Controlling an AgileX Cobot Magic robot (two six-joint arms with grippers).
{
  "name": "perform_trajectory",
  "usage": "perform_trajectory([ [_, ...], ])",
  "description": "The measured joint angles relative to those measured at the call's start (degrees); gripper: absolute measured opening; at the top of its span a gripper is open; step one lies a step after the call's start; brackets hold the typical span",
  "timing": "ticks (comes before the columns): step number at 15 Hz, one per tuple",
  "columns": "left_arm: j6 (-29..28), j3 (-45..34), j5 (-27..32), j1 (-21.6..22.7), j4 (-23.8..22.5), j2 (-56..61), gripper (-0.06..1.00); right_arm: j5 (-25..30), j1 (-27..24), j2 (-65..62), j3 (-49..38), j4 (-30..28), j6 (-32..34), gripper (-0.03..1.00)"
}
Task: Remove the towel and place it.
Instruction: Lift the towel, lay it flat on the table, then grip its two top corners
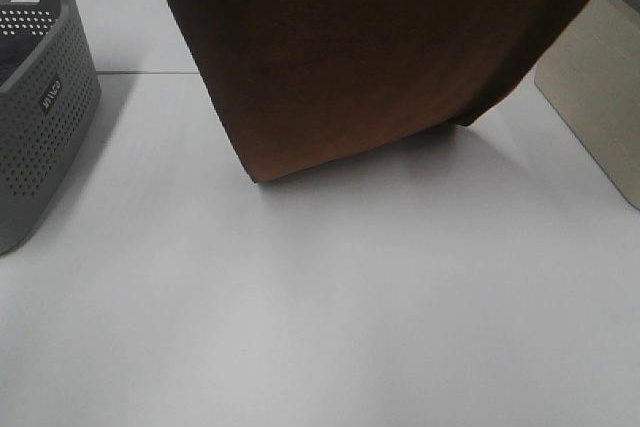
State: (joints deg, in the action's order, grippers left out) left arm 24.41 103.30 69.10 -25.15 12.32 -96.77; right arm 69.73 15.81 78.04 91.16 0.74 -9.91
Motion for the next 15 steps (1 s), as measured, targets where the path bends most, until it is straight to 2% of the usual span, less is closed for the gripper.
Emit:
perform_trajectory([
  [7,-0.06,-14.38,-0.34,-0.29,3.32,7.96,0.00,-1.15,0.00,-12.38,-20.97,4.30,1.60,0.01],
  [10,-0.11,-22.00,-0.40,-0.63,6.65,10.94,0.00,-1.20,0.00,-15.87,-27.16,6.30,1.60,0.01],
  [15,-0.86,-33.52,-0.29,-9.68,4.98,11.34,0.00,-0.29,-0.06,-17.07,-36.33,6.88,1.09,0.01],
])
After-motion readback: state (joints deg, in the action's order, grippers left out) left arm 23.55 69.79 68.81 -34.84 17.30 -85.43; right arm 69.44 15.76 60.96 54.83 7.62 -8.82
